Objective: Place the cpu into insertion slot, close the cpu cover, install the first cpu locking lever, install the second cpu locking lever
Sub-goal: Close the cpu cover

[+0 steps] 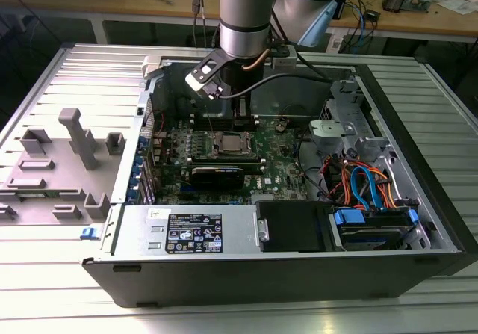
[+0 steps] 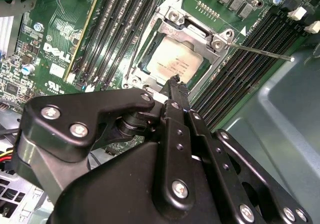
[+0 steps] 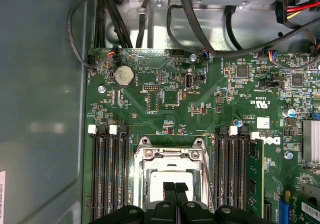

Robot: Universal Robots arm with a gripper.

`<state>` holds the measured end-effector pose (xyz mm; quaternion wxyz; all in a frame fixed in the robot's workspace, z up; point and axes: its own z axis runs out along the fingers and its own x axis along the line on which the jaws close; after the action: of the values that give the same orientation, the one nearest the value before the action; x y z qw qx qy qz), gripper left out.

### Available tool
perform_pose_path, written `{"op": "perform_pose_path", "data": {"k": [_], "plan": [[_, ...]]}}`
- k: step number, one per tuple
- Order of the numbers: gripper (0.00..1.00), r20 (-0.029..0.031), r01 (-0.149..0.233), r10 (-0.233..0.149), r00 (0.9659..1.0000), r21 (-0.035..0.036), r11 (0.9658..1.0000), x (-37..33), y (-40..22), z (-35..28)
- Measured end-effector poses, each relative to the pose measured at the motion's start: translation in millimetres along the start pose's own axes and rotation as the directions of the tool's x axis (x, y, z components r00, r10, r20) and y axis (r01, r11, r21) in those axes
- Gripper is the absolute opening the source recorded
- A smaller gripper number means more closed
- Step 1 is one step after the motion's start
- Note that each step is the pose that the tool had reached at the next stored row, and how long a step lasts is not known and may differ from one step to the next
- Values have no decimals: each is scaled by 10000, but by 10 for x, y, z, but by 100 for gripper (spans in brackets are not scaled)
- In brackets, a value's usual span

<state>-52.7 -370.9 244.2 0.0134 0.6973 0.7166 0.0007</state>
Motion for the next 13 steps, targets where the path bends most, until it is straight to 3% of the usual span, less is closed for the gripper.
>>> {"op": "perform_pose_path", "data": {"k": [3,5,8,13], "plan": [[11,-1,0,0,10000,0,10000,1,-32,3],[11,0,0,0,10000,0,10000,4,-121,43],[11,-1,0,0,10000,0,10000,7,-182,73],[11,0,0,0,10000,34,10000,7,-198,99]]}}
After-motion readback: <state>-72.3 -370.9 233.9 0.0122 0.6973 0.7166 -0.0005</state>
